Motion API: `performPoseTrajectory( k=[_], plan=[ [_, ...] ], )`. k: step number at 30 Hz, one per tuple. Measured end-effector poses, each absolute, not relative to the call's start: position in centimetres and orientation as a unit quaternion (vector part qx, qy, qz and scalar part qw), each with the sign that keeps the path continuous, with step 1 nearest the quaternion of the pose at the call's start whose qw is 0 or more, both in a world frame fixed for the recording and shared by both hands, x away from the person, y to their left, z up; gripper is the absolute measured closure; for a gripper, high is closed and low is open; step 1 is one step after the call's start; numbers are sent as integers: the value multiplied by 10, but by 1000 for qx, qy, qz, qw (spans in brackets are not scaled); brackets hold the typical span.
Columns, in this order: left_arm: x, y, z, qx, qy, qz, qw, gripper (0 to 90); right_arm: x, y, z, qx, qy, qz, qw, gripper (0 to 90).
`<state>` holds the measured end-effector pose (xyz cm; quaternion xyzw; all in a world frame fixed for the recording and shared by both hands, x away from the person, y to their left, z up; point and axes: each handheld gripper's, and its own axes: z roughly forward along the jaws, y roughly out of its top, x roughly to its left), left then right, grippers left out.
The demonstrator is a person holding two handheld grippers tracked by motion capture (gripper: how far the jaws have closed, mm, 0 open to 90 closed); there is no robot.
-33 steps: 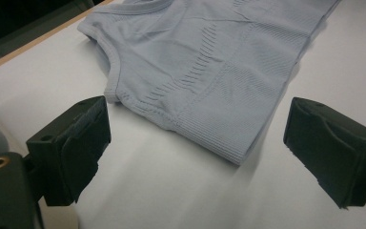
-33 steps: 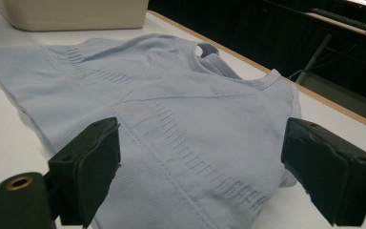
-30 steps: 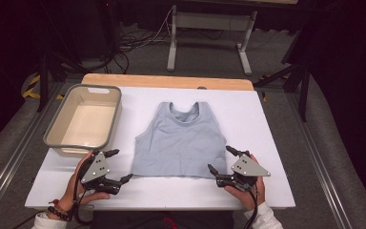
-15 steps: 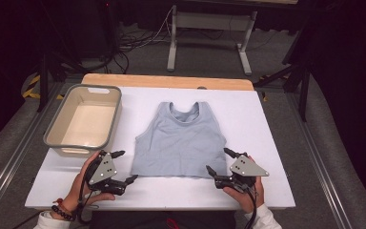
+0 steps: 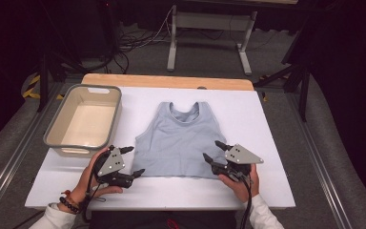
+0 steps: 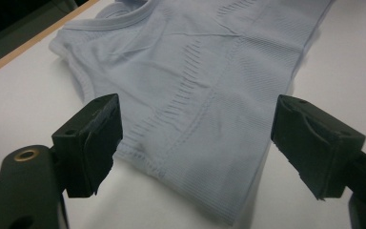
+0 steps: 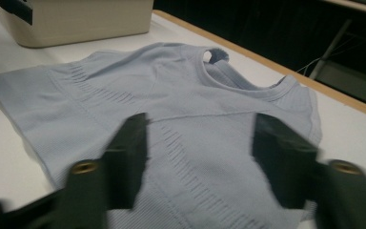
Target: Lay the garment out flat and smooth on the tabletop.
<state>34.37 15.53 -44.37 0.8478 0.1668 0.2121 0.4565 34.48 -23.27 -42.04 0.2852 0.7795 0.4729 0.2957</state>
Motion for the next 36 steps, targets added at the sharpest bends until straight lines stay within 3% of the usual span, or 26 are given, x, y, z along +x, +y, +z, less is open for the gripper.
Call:
performPoseTrajectory(
  k=[1, 2, 3, 4, 5, 6, 7, 9, 10, 14, 17, 27, 36],
  plan=[
    [348, 151, -444, 854, 160, 214, 447, 201, 356, -235, -419, 303, 778, 466, 295, 553],
    [348, 151, -444, 854, 160, 214, 447, 220, 356, -235, -419, 303, 778, 466, 295, 553],
    [352, 148, -445, 858, 155, 207, 444, 253, 369, -236, -417, 318, 775, 462, 291, 619],
    [355, 147, -444, 861, 149, 199, 443, 341, 374, -236, -416, 323, 776, 460, 288, 684],
    [355, 147, -444, 861, 149, 199, 443, 416, 374, -236, -416, 323, 776, 460, 288, 684],
    [357, 146, -444, 863, 147, 193, 443, 448, 384, -232, -413, 323, 777, 457, 288, 817],
    [359, 145, -444, 864, 147, 189, 443, 448, 384, -232, -413, 323, 777, 457, 288, 817],
    [363, 142, -445, 867, 147, 184, 439, 606, 394, -226, -413, 317, 787, 448, 282, 883],
    [364, 141, -445, 869, 150, 185, 433, 630, 398, -223, -414, 317, 789, 441, 286, 897],
    [368, 138, -449, 879, 148, 161, 424, 797, 417, -210, -423, 323, 804, 414, 280, 900],
    [370, 136, -452, 883, 154, 153, 415, 873, 425, -210, -431, 340, 810, 394, 271, 900],
    [370, 131, -464, 900, 154, 132, 387, 892, 432, -220, -452, 378, 826, 346, 234, 900],
    [366, 134, -466, 898, 158, 134, 388, 891, 424, -220, -457, 371, 823, 346, 257, 900]
  ],
)
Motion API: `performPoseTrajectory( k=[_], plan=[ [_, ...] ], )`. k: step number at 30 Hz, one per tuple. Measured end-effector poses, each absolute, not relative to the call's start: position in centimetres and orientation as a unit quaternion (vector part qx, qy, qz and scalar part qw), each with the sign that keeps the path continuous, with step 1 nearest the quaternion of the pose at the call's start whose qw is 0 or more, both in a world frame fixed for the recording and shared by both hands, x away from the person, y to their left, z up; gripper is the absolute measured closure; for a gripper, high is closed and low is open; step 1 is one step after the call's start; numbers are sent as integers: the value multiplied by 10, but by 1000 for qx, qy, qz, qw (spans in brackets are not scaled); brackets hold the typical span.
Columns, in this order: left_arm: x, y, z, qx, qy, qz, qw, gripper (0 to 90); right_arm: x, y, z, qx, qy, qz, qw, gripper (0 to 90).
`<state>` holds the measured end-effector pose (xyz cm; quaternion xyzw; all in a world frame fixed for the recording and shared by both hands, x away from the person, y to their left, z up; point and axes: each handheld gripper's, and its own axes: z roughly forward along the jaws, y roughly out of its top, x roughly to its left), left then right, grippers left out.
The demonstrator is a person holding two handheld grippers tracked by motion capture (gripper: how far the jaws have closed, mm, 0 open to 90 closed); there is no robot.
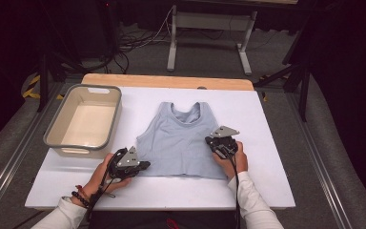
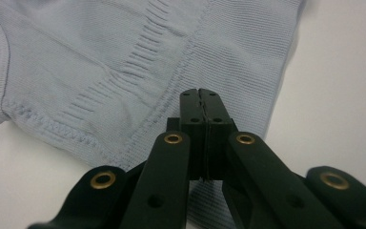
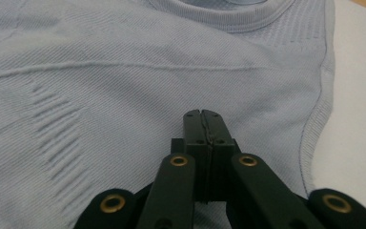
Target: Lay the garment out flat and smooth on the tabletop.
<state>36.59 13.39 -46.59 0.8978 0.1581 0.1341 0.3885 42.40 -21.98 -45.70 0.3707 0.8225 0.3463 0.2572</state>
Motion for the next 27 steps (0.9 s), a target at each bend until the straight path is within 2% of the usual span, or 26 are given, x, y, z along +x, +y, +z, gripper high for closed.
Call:
performPoseTrajectory(
  k=[8, 10, 15, 17, 20, 24, 27],
  plan=[
    [361, 144, -456, 878, 166, 164, 417, 845, 413, -225, -447, 357, 806, 389, 267, 896],
    [361, 148, -453, 874, 169, 170, 423, 790, 408, -224, -441, 347, 800, 401, 281, 881],
    [359, 153, -450, 864, 175, 178, 438, 733, 403, -223, -434, 333, 789, 424, 296, 858],
    [357, 155, -448, 862, 165, 187, 441, 736, 400, -222, -431, 329, 786, 429, 300, 851],
    [353, 156, -445, 857, 160, 198, 448, 684, 396, -220, -426, 318, 779, 445, 306, 835],
    [349, 157, -443, 856, 150, 208, 449, 683, 392, -216, -421, 304, 777, 454, 313, 817],
    [347, 159, -442, 853, 153, 215, 450, 633, 388, -215, -418, 296, 776, 457, 318, 806]
  ],
)
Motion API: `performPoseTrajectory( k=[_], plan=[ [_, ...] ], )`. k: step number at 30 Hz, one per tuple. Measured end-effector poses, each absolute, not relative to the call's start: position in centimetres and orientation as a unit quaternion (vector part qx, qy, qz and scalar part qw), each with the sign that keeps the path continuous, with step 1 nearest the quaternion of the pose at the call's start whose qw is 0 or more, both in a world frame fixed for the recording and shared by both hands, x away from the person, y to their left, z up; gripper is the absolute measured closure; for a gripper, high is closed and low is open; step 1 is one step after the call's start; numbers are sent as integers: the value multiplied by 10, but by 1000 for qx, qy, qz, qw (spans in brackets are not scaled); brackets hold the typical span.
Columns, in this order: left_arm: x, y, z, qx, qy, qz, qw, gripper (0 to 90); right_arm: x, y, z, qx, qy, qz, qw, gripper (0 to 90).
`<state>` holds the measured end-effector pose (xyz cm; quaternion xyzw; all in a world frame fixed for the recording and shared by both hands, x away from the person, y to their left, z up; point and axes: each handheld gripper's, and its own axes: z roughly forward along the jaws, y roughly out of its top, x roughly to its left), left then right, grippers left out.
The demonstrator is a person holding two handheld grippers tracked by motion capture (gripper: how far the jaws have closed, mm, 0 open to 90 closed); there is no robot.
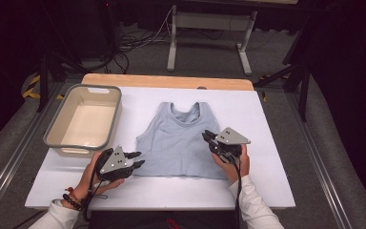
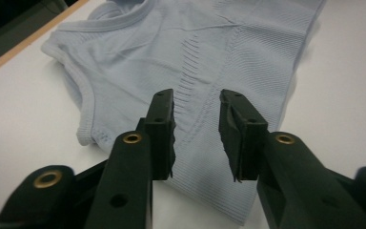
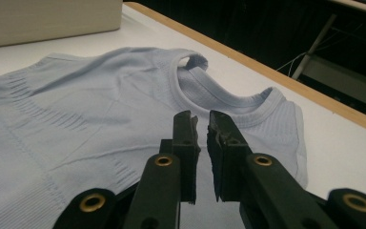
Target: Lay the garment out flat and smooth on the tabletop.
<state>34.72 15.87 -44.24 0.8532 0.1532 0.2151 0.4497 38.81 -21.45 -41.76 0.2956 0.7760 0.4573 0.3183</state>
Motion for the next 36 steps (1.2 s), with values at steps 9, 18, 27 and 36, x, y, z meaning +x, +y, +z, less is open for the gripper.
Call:
performPoseTrajectory(
  k=[9, 18, 27, 36],
  plan=[
    [344, 170, -447, 853, 164, 204, 452, 518, 382, -207, -411, 286, 776, 467, 313, 664],
    [334, 175, -449, 845, 162, 229, 455, 341, 385, -193, -411, 288, 772, 474, 310, 279],
    [333, 179, -447, 835, 169, 233, 469, 182, 387, -188, -409, 296, 761, 488, 308, 148],
    [330, 176, -451, 839, 179, 212, 467, 148, 390, -185, -405, 300, 760, 487, 309, 195]
  ],
)
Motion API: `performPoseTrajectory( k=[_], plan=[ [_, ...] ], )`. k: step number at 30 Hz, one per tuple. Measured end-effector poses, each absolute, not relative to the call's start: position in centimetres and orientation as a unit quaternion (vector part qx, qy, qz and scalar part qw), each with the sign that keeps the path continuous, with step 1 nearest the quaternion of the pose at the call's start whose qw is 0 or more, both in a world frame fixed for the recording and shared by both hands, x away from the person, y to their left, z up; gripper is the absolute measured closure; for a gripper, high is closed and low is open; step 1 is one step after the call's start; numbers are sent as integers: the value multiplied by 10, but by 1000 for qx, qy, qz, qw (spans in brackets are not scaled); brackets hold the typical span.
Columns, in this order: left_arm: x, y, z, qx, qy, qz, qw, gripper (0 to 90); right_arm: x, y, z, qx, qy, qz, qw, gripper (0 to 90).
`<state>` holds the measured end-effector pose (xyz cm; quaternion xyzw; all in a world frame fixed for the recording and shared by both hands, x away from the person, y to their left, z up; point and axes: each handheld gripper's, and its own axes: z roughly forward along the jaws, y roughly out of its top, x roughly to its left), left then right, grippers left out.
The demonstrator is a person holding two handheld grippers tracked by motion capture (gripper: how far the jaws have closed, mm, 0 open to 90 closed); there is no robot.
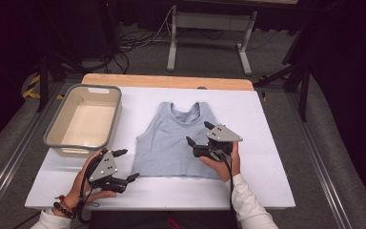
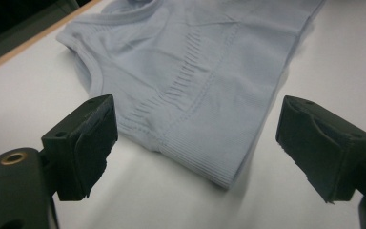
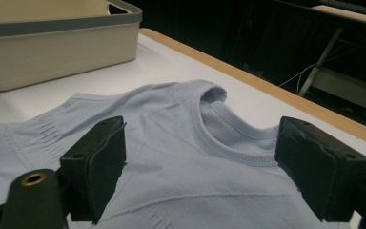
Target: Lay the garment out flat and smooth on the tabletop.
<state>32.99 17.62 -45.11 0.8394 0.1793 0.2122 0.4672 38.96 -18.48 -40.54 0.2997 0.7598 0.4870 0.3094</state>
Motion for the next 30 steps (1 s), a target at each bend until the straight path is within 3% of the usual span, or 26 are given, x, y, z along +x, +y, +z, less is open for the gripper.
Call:
performPoseTrajectory(
  k=[6, 8, 26, 30],
  plan=[
    [331, 174, -455, 843, 188, 189, 468, 148, 397, -179, -402, 303, 758, 494, 299, 255],
    [331, 173, -456, 845, 186, 186, 466, 148, 402, -174, -401, 301, 762, 498, 285, 338],
    [336, 161, -466, 861, 181, 154, 449, 145, 466, -112, -395, 324, 798, 452, 234, 344],
    [339, 158, -466, 863, 189, 158, 441, 150, 477, -101, -397, 326, 805, 437, 235, 381]
  ],
)
